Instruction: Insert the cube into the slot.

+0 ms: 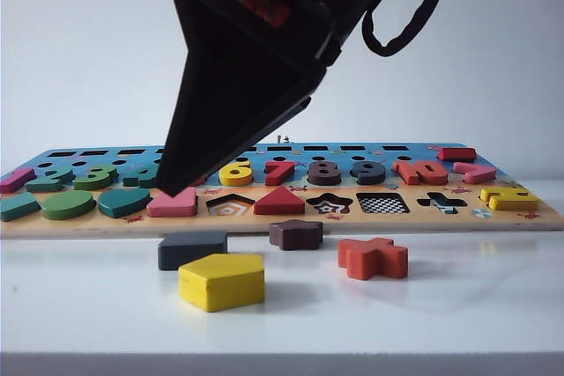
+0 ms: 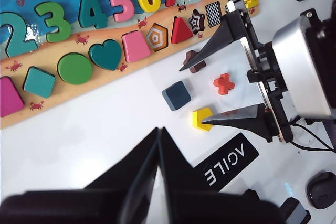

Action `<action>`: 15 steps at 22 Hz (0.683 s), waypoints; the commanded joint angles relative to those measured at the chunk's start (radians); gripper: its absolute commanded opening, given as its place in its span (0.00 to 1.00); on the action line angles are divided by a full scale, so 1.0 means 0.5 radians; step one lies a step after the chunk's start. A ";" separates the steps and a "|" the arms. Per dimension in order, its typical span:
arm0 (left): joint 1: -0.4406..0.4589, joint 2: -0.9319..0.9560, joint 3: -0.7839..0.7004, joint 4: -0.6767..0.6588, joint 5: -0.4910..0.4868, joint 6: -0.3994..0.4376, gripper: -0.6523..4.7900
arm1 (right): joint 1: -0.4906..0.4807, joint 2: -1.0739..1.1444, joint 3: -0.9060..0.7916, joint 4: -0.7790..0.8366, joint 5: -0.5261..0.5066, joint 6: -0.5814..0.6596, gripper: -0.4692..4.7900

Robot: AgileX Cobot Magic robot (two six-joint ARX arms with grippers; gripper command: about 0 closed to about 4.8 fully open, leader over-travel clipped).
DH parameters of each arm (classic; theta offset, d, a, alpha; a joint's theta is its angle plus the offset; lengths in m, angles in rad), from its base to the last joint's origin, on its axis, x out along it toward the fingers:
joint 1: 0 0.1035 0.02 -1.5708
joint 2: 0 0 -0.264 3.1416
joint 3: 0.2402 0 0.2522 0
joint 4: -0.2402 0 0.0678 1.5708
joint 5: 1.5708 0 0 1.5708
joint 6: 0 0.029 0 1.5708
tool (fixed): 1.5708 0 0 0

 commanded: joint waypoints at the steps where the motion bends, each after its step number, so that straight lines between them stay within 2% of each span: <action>1: 0.001 -0.001 0.008 0.027 0.009 0.009 0.15 | 0.004 0.031 0.008 0.035 -0.021 0.008 0.86; 7: 0.001 -0.001 0.008 0.027 0.009 0.010 0.15 | 0.004 0.091 0.008 0.037 -0.020 0.007 0.85; 15: 0.001 -0.001 0.008 0.027 0.009 0.010 0.15 | 0.003 0.165 0.008 0.055 -0.020 0.006 0.78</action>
